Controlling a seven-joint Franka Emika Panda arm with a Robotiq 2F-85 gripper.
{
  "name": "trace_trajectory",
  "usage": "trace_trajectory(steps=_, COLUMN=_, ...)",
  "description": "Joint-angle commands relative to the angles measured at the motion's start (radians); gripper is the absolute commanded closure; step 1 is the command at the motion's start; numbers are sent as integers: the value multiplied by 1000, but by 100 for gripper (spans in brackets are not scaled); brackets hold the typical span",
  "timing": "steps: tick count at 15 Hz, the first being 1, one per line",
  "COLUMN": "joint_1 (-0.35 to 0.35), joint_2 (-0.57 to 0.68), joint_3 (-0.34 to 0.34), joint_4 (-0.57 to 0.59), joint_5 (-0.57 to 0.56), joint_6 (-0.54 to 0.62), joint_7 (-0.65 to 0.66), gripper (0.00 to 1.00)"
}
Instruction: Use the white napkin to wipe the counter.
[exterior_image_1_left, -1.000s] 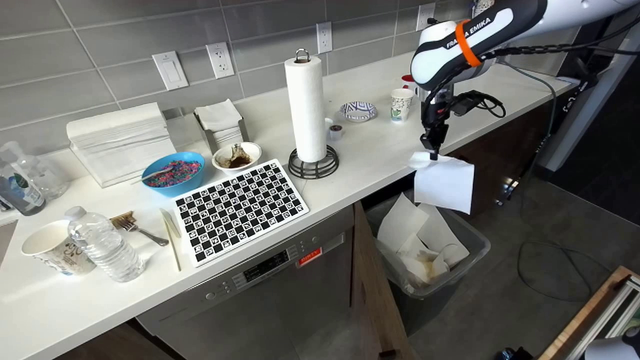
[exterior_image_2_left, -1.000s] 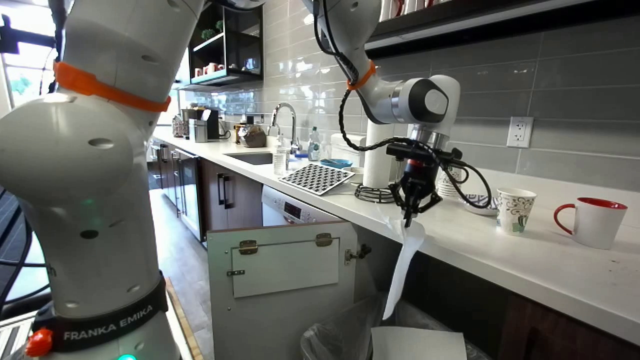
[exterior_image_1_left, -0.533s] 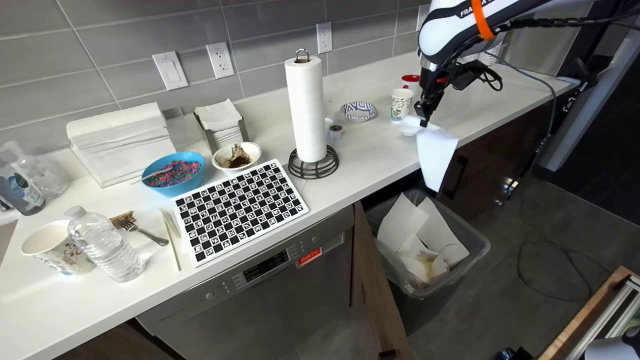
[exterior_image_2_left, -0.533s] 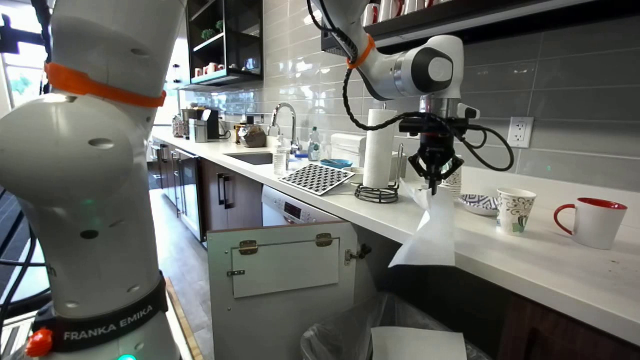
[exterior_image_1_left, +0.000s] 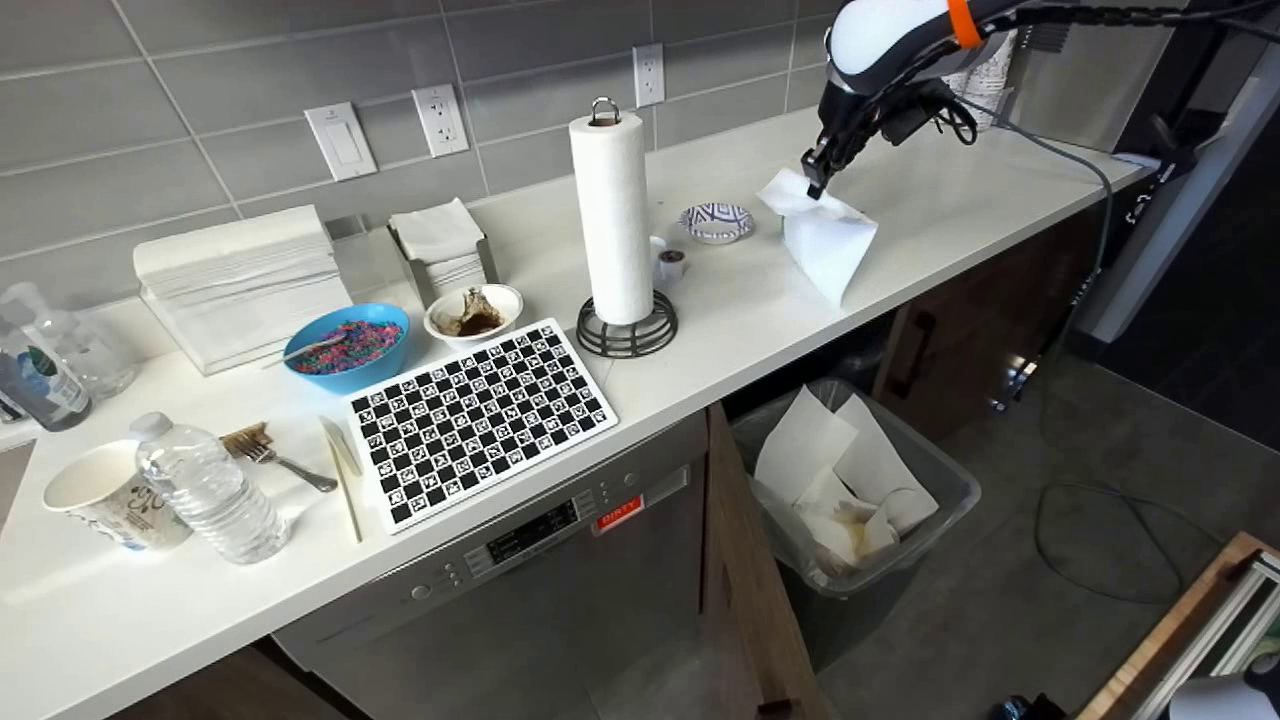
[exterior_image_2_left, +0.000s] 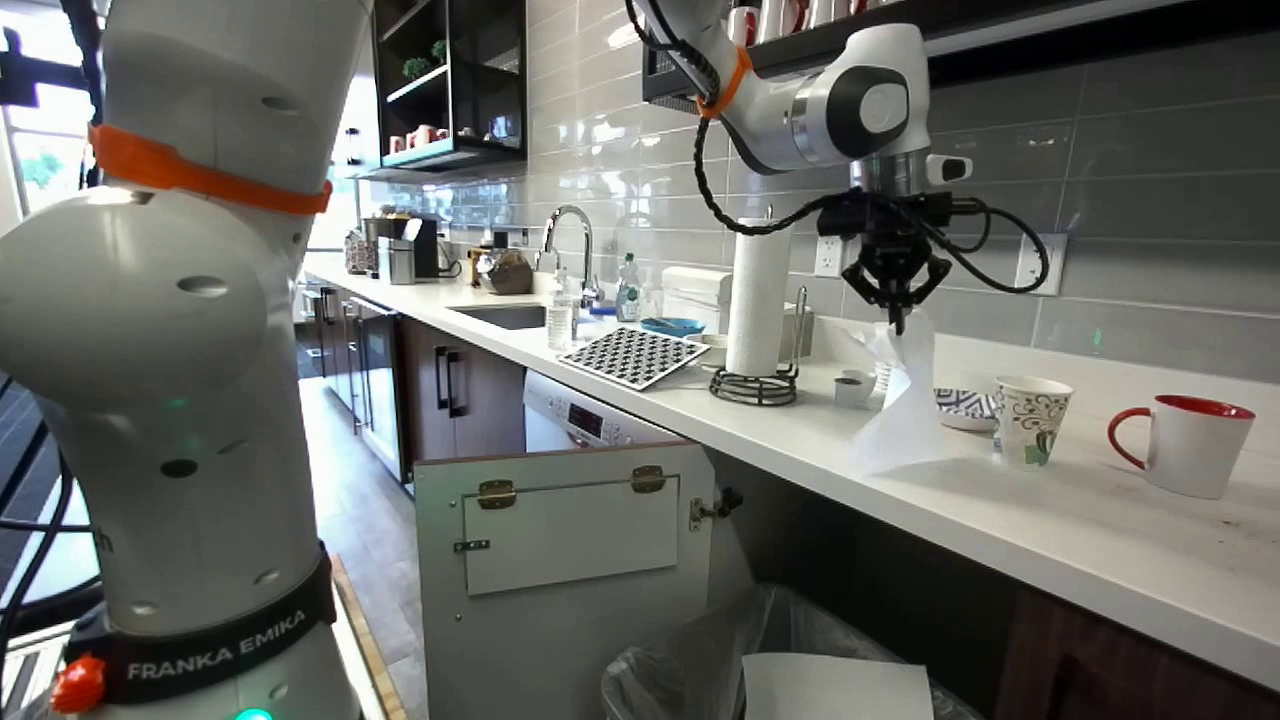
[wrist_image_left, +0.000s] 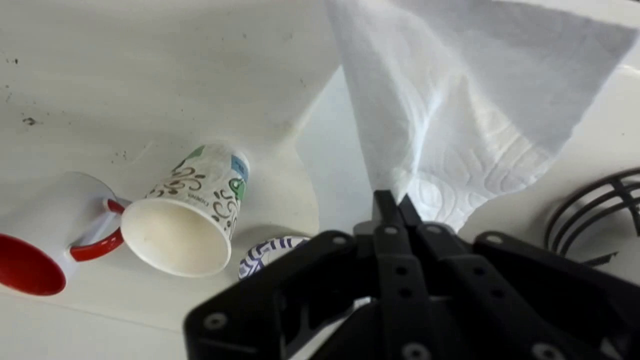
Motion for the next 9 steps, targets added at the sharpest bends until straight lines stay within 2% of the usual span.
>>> trace_trajectory(steps=1, joint_1=1, joint_2=25, joint_3=15, joint_4=54, joint_5=28, joint_6=33, joint_7=-14, gripper=100)
trace_trajectory(steps=5, joint_1=0, joint_2=36, joint_3=35, joint_4=96, joint_5=65, joint_6=66, joint_7=-8, gripper=100)
trace_trajectory(steps=9, joint_1=-17, joint_2=57, joint_3=65, joint_4=141, joint_5=171, joint_6=50, joint_7=-24, gripper=100)
